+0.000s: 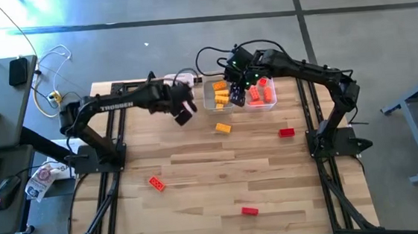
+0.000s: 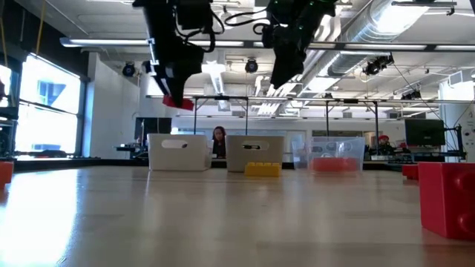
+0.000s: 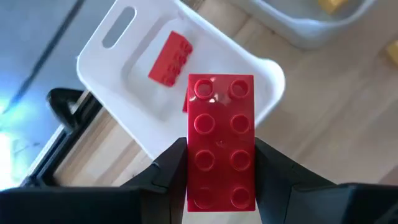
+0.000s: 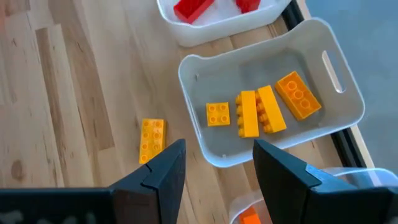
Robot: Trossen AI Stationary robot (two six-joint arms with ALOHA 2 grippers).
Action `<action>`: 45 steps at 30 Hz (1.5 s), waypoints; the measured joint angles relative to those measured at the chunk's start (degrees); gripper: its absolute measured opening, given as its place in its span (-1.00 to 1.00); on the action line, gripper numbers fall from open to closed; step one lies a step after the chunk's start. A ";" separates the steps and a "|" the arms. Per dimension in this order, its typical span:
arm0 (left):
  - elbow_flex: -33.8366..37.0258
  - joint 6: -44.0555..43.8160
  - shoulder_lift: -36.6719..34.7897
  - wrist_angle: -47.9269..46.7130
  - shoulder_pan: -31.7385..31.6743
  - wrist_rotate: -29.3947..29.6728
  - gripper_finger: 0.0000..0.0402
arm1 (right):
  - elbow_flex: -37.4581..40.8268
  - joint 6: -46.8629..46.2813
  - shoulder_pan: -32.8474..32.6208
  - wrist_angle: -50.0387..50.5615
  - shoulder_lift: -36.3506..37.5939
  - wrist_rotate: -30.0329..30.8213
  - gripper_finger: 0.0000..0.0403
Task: Sort & place blocks by color
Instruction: Put the red game piece into the white bin
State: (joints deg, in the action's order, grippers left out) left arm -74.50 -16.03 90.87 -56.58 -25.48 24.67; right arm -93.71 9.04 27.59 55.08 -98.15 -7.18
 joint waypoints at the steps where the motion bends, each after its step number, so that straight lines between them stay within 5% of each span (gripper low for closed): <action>1: 0.00 1.21 0.00 0.96 -1.58 -1.31 -0.42 | 0.00 0.00 0.00 -0.38 0.00 0.00 -0.13; 7: 0.00 5.03 0.15 4.95 -9.42 -9.85 -0.41 | 0.00 -1.54 -1.31 -0.73 0.00 -0.26 -0.13; 22: -0.04 10.30 8.75 12.50 -20.04 -18.87 -0.41 | -0.02 -2.80 -8.33 -1.40 -1.50 3.55 -0.13; 45: -0.04 14.38 14.49 13.17 -20.41 -18.62 -0.11 | -0.02 -2.96 -12.20 0.80 -16.29 2.90 -0.13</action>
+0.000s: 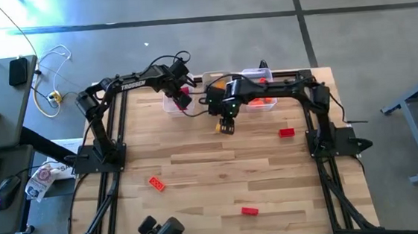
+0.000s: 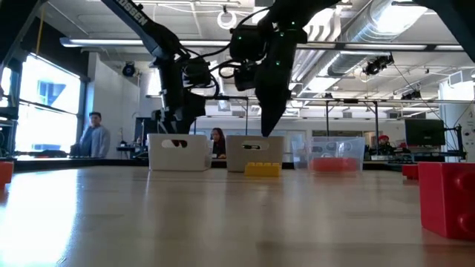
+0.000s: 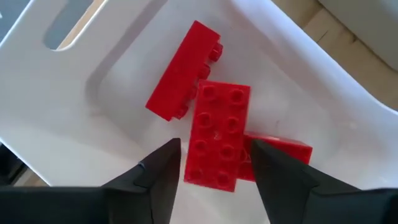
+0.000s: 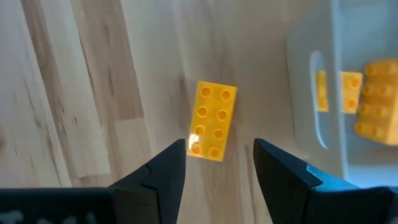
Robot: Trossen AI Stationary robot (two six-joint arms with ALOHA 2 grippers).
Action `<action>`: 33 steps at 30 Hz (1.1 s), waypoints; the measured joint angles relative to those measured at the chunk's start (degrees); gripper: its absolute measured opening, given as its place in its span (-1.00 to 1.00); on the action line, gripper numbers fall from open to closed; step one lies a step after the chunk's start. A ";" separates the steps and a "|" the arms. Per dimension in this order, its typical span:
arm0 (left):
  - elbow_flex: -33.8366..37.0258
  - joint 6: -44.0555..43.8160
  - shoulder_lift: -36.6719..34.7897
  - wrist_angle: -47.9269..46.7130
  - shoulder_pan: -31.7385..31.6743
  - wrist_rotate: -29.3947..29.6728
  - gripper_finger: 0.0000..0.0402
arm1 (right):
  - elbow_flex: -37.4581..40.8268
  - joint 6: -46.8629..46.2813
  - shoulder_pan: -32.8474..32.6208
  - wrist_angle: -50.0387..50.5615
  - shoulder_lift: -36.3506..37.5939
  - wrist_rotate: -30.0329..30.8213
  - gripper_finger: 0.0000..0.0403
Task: Sort & place blocks by color
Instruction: Put the red game piece into the white bin, then put the yellow game piece into the gray bin
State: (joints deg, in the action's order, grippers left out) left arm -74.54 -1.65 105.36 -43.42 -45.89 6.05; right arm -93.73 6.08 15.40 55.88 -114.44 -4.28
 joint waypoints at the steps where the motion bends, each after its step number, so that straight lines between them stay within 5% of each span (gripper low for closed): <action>1: 0.00 0.49 0.00 0.00 0.00 0.02 -0.08 | 0.00 0.26 -0.36 -0.25 -0.25 0.47 -0.13; 7: -1.00 1.63 -0.15 -1.76 -0.01 -0.21 0.05 | 0.00 1.82 -1.70 -0.59 -2.21 4.28 -0.09; 17: -6.13 2.45 -2.81 -9.75 0.15 -0.68 0.04 | 0.00 1.45 -1.86 -0.70 -3.40 2.27 0.13; 33: -5.80 -0.70 -20.19 -15.38 1.40 -0.50 0.04 | 8.31 -2.96 -1.53 -10.30 -3.40 2.31 0.14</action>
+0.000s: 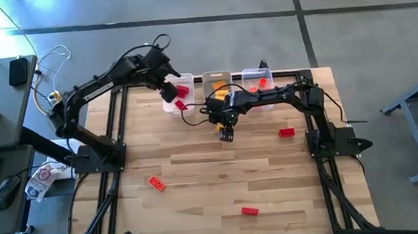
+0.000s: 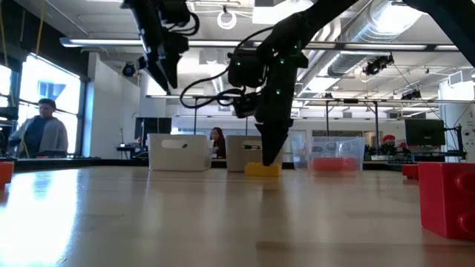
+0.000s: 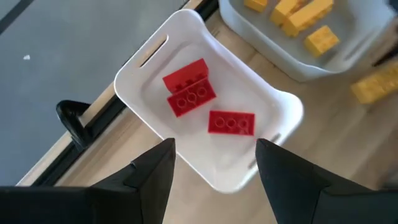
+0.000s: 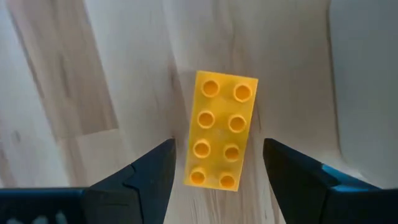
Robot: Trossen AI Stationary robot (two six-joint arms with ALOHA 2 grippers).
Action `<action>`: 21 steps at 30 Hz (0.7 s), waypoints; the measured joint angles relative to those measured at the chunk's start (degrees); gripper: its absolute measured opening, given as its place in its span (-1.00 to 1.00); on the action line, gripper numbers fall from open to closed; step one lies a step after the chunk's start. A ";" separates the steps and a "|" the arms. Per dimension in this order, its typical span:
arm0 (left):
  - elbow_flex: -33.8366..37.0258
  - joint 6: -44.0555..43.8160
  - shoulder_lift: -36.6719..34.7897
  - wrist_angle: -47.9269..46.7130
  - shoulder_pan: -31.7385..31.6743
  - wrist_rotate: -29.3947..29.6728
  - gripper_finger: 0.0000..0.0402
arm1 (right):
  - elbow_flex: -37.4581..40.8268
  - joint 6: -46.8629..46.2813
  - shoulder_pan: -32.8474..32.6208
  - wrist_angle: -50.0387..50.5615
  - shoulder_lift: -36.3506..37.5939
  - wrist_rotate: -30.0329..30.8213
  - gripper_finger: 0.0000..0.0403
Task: Sort & place blocks by color
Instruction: Put the yellow game piece into the gray bin
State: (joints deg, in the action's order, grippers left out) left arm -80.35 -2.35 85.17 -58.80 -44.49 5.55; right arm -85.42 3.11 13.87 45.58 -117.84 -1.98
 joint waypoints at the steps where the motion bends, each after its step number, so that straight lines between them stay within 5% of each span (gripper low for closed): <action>1: 0.47 -0.31 -1.14 -0.22 0.36 0.01 0.04 | 0.55 -0.15 0.00 -0.48 0.00 0.03 0.14; 10: 6.82 -2.98 -8.60 -0.62 3.53 0.01 0.04 | 4.73 -0.16 -0.09 -4.93 0.33 1.69 0.12; 21: 14.22 -4.99 -10.26 -0.59 6.34 -0.02 0.03 | 4.85 -0.24 -0.11 -5.08 0.22 0.19 -0.35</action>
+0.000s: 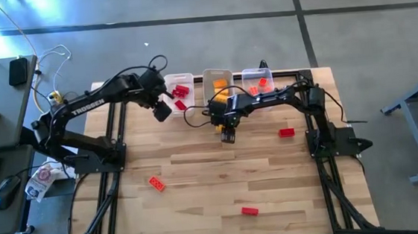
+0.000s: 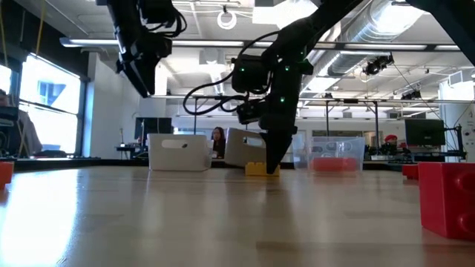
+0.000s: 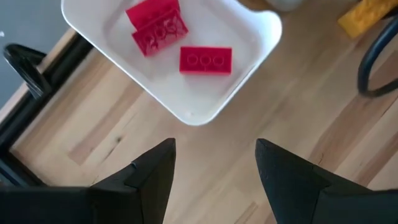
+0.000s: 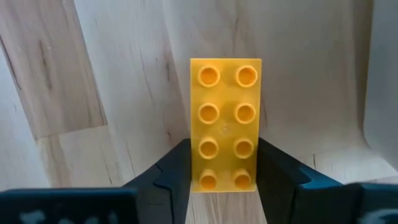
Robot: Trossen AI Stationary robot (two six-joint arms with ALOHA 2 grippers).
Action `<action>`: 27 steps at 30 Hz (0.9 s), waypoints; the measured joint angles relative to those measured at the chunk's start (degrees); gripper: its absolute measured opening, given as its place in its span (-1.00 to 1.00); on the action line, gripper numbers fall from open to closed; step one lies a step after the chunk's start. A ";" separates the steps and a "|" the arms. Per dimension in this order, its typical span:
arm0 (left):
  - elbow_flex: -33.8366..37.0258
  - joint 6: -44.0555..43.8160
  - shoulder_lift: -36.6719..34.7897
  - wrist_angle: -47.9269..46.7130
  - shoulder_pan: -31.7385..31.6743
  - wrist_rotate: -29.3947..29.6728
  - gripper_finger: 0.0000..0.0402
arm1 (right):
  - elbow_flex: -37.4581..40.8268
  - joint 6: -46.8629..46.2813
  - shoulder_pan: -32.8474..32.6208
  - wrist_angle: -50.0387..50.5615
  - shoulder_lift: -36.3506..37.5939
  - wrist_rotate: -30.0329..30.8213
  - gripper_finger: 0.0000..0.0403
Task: Sort & place blocks by color
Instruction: Put the yellow game piece into the gray bin
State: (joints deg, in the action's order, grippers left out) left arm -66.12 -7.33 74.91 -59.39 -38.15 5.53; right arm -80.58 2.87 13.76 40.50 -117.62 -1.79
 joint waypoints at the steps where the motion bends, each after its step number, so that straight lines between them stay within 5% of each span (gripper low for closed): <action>1: 0.37 0.00 0.00 0.00 -0.01 0.00 0.03 | 0.00 0.00 0.00 0.03 0.00 -0.22 -0.37; 27: 0.85 0.58 0.02 0.08 -0.05 0.53 0.03 | -1.54 -1.44 -0.16 5.85 1.70 -1.60 -0.41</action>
State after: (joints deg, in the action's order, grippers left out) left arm -65.28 -6.76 74.94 -59.31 -38.20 6.07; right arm -82.12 1.43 13.59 46.35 -115.92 -3.38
